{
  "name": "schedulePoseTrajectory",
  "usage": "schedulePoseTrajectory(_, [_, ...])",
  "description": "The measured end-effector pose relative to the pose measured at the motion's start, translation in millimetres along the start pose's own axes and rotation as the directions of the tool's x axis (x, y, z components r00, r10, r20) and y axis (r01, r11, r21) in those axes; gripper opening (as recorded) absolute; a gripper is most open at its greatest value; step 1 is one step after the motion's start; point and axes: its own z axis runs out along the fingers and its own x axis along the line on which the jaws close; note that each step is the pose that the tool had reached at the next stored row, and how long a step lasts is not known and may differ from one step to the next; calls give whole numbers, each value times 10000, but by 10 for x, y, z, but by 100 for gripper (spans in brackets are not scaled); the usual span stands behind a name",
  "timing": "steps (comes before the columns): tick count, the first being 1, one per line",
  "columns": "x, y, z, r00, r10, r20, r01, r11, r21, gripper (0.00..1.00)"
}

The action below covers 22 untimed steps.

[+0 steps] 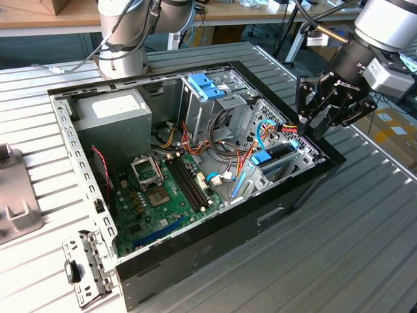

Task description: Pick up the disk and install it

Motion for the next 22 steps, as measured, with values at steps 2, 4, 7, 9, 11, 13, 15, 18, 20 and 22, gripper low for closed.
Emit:
schedulePoseTrajectory(2, [10, -20, 2, 10000, -2, -3, 2, 10000, -5, 42])
schedulePoseTrajectory(4, [14, -42, 9, 10000, -3, -3, 3, 10000, -7, 42])
schedulePoseTrajectory(7, [13, -78, 34, 10000, -2, 2, 2, 10000, -11, 42])
schedulePoseTrajectory(9, [13, -98, 53, 10000, -1, 7, 1, 10000, -12, 42])
schedulePoseTrajectory(11, [13, -115, 73, 10000, 4, 14, -4, 10000, -8, 42])
schedulePoseTrajectory(13, [15, -128, 88, 10000, 43, 20, -43, 10000, -4, 42])
schedulePoseTrajectory(15, [11, -150, 105, 10000, 75, 32, -75, 10000, 10, 42])
schedulePoseTrajectory(18, [23, -176, 110, 10000, 74, 51, -74, 10000, 33, 42])
schedulePoseTrajectory(20, [24, -177, 109, 10000, 75, 52, -75, 10000, 35, 42])
schedulePoseTrajectory(22, [25, -178, 109, 10000, 74, 52, -74, 10000, 35, 42])
